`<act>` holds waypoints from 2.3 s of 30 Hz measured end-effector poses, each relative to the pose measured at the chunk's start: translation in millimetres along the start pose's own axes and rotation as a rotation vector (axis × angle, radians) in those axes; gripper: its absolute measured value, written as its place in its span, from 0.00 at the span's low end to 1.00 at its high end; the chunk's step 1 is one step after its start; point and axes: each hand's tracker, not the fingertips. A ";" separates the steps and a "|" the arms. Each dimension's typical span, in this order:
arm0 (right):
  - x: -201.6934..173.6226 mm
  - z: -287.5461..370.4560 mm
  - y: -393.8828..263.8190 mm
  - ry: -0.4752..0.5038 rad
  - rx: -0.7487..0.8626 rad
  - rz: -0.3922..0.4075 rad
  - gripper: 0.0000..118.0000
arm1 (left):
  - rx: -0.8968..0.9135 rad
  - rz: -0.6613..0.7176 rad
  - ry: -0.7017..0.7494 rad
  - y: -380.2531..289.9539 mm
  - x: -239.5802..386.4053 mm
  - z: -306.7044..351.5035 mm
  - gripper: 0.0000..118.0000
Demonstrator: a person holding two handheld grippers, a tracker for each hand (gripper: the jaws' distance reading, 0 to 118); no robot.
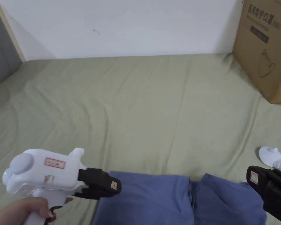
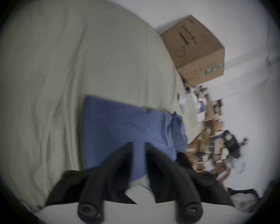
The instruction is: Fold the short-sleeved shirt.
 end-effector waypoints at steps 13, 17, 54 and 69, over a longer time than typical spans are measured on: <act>-16.2 -13.4 0.0 0.009 -0.052 0.040 0.00 | -0.020 0.154 -0.297 -0.1 -66.2 -59.9 1.00; -13.9 -14.7 -1.1 0.001 -0.060 0.029 0.00 | -0.017 0.115 -0.235 -5.9 -55.1 -66.9 1.00; 23.6 4.8 -5.7 0.005 -0.020 -0.072 0.00 | -0.193 -0.160 0.174 -8.4 150.3 -177.1 0.99; 40.9 3.8 -10.7 -0.009 -0.016 -0.141 0.00 | -0.076 -0.288 0.280 -30.7 157.4 -162.5 0.00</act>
